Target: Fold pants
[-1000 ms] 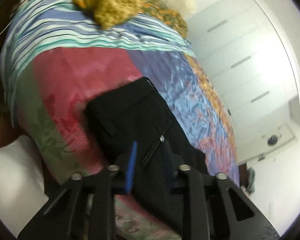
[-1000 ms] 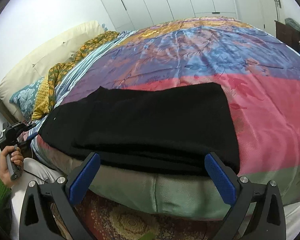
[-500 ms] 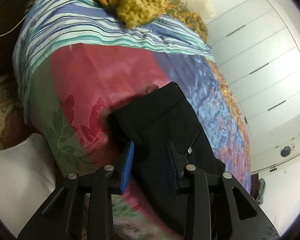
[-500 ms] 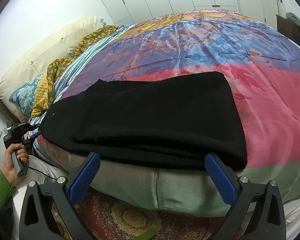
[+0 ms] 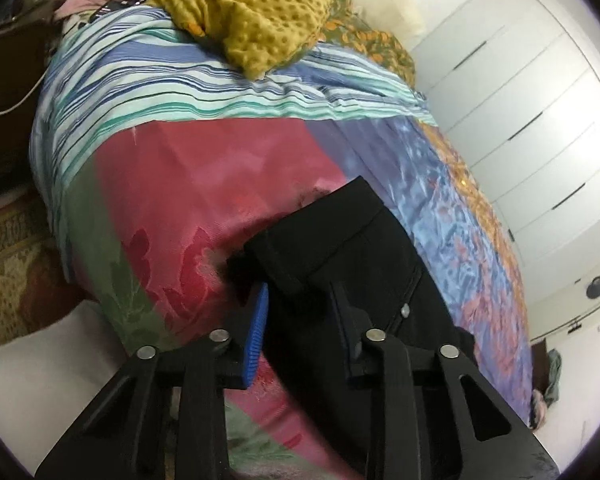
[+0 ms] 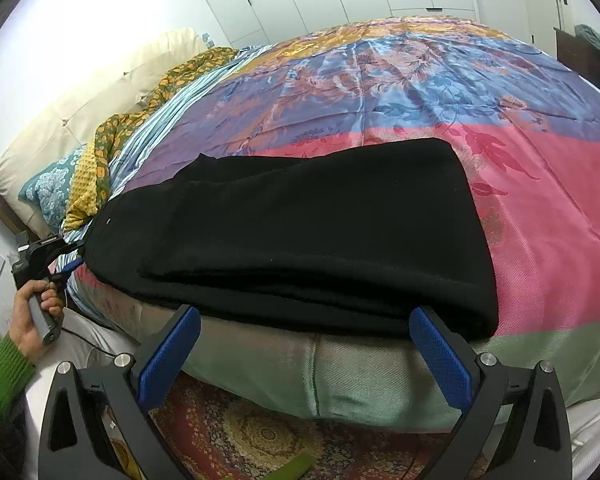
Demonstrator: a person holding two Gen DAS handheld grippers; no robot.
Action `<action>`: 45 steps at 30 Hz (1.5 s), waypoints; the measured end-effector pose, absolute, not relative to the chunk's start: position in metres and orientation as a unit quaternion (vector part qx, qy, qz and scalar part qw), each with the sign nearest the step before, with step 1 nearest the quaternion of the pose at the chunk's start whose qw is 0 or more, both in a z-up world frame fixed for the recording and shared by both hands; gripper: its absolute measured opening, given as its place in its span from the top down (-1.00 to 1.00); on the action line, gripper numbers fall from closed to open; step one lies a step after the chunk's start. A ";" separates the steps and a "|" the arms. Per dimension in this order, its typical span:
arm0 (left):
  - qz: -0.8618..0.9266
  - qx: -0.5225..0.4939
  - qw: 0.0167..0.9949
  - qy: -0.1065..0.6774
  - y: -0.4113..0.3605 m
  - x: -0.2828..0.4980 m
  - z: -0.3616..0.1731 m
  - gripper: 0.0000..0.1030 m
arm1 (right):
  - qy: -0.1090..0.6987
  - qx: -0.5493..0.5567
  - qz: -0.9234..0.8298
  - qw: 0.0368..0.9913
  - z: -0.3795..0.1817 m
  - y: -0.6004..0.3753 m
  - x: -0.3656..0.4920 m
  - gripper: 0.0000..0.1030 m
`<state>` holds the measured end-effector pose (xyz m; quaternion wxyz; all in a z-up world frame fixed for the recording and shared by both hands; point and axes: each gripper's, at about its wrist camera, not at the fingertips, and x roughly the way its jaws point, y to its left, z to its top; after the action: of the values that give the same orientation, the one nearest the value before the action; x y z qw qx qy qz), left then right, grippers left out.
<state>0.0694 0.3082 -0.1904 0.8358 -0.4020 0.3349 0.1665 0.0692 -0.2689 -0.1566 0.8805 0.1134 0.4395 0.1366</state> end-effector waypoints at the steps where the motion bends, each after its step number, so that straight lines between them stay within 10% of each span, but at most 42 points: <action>1: 0.167 -0.408 0.832 0.337 0.310 0.066 -0.191 0.44 | 0.440 0.112 0.136 0.881 -0.157 -0.268 0.069 -1.00; 4: 0.208 -0.422 0.806 0.359 0.315 0.053 -0.196 -0.17 | 0.440 0.111 0.135 0.881 -0.157 -0.268 0.069 -1.00; 12: 0.173 -0.438 0.809 0.351 0.314 0.066 -0.206 -0.26 | 0.442 0.113 0.137 0.879 -0.158 -0.267 0.070 -1.00; 24: 0.139 -0.489 0.795 0.331 0.333 0.077 -0.225 -0.16 | 0.444 0.108 0.137 0.879 -0.159 -0.267 0.070 -1.00; 30: 0.106 -0.522 0.791 0.301 0.340 0.070 -0.223 0.56 | 0.445 0.104 0.137 0.879 -0.159 -0.265 0.071 -1.00; 45: -0.021 -0.208 0.941 0.265 0.172 0.075 -0.017 0.64 | 0.343 0.194 0.102 0.914 -0.101 -0.326 0.048 -1.00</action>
<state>0.0747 0.1720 -0.0174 0.9415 -0.2078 0.2645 -0.0207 0.0484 -0.3261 -0.1013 0.9135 0.1942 0.3426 0.1021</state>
